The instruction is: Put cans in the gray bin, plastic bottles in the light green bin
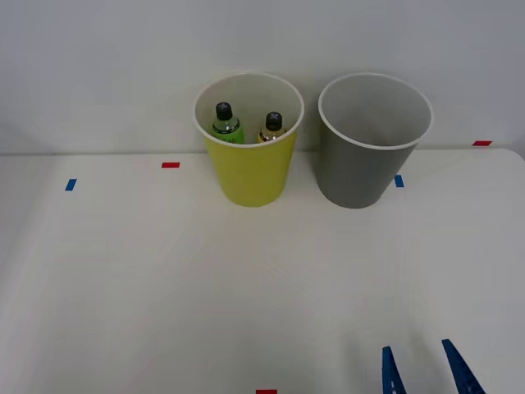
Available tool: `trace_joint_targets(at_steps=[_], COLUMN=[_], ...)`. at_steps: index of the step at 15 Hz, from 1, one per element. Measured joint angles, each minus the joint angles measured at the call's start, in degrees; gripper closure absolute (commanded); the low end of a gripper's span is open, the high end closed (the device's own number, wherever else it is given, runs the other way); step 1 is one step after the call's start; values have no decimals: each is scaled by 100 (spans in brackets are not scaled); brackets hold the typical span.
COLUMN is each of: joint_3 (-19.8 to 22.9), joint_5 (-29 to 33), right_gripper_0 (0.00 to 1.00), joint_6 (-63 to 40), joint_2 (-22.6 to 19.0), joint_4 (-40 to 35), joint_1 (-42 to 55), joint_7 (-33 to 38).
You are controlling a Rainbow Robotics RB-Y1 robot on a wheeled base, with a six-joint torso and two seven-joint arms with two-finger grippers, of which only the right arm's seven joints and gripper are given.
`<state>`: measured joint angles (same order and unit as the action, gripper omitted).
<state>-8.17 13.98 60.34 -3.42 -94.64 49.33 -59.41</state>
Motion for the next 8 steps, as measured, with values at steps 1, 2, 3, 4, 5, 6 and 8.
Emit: trace_joint_targets(at_steps=[1,2,3,4,5,6,8], joint_3=[-71,-136,-184,-219,-245,-255,-249], joint_5=[-198,-432,-659,-865,-1025,-1172,-1439], right_gripper_0=[0,0,0,0,0,0,0], joint_6=[57,113,158,183,192,196,223], joint_2=[-2,-4,2,22,43,54,55], joint_4=[0,0,-1,-1,-1,-1,-1], joint_1=[38,71,97,125,155,177,190], joint_7=[-432,-837,-1134,-1332,-1433,-1461,-1481])
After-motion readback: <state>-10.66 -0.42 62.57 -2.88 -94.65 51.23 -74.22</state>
